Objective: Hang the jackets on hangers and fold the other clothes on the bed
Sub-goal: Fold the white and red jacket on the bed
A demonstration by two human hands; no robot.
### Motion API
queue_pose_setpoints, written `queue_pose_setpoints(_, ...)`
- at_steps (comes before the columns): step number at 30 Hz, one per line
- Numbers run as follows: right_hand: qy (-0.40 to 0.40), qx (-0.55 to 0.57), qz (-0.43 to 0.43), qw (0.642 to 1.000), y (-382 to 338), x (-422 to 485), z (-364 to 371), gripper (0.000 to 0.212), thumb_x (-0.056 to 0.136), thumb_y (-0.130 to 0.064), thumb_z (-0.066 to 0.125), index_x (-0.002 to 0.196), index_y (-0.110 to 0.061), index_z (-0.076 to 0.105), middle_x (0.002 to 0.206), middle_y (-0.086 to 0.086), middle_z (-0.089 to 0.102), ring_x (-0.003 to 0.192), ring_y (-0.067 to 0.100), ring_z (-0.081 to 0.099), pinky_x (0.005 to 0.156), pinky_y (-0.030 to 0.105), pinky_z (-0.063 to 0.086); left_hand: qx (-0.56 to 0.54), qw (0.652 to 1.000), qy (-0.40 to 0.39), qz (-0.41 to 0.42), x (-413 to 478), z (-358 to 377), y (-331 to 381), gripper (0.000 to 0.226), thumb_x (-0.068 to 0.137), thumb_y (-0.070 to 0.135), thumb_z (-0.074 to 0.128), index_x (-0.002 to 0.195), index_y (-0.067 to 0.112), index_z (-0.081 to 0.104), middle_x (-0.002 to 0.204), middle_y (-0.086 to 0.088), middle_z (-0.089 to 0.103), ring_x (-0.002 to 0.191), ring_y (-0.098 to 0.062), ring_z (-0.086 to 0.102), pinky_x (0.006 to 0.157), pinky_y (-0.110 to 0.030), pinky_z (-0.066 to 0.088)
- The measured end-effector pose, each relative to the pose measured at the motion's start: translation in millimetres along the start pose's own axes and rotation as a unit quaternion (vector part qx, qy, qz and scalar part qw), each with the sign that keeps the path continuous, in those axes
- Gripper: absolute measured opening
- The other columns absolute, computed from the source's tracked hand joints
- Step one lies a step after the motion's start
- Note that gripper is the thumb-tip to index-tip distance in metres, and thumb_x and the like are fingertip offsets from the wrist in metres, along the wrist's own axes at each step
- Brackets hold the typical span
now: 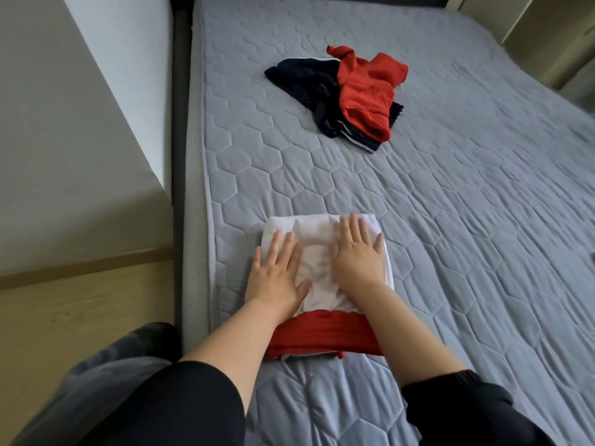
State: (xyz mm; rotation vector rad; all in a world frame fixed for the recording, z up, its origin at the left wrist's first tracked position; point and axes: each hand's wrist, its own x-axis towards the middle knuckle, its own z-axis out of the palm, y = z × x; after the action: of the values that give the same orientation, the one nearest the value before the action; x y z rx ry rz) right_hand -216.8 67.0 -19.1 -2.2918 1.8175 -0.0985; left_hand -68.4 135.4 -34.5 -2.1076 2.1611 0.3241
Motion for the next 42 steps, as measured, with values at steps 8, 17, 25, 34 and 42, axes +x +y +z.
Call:
queue_pose_setpoints(8,-0.076,0.045,0.067,0.994,50.9,-27.1,20.2,0.057,0.102,-0.043,0.019,0.154,-0.023,0.007,0.161,-0.005,-0.003,0.147,0.007,-0.01,0.116,0.051,-0.008,-0.015,1.0,-0.009,0.007,-0.7,0.2,-3.6,0.071,0.098,0.055,0.016,0.151,0.02,-0.015,0.153,0.001,-0.033,0.138,-0.021,-0.036,0.117,-0.052,-0.001)
queue_pose_setpoints(17,-0.078,0.126,0.07,0.986,51.2,-25.5,24.3,0.055,0.103,-0.038,0.022,0.154,-0.02,0.01,0.161,-0.005,-0.001,0.147,0.007,-0.008,0.117,0.05,-0.003,0.045,0.992,-0.021,0.115,-19.3,-1.6,38.2,0.077,0.09,0.068,0.011,0.15,0.028,-0.014,0.157,-0.001,-0.026,0.141,-0.025,-0.03,0.106,-0.061,-0.019)
queue_pose_setpoints(25,0.047,0.513,0.203,0.833,47.9,-54.1,16.0,0.089,0.081,-0.037,0.073,0.15,-0.017,0.02,0.138,-0.009,0.035,0.125,0.005,0.036,0.101,0.022,0.031,0.064,0.991,-0.027,0.114,-21.4,7.0,34.0,0.073,0.088,0.073,0.007,0.136,0.034,-0.032,0.15,-0.002,-0.037,0.138,-0.026,-0.036,0.106,-0.063,-0.02)
queue_pose_setpoints(34,-0.159,0.644,0.318,0.678,60.8,-53.4,5.2,0.048,0.082,-0.036,0.073,0.117,-0.006,0.06,0.104,0.014,0.072,0.095,0.027,0.07,0.078,0.036,0.057,0.058,0.99,-0.029,0.122,-20.2,7.5,30.6,0.071,0.088,0.072,0.008,0.134,0.041,-0.036,0.145,-0.002,-0.043,0.137,-0.026,-0.037,0.108,-0.064,-0.017)
queue_pose_setpoints(42,-0.119,0.65,0.291,0.692,37.4,-46.3,-31.7,0.043,0.076,-0.006,0.076,0.114,0.007,0.062,0.1,0.021,0.071,0.093,0.036,0.068,0.084,0.046,0.056,-0.019,0.992,0.025,0.122,-21.2,-1.0,18.7,0.07,0.077,0.075,-0.009,0.13,0.043,-0.041,0.15,0.006,-0.037,0.139,-0.015,-0.032,0.113,-0.057,-0.012)
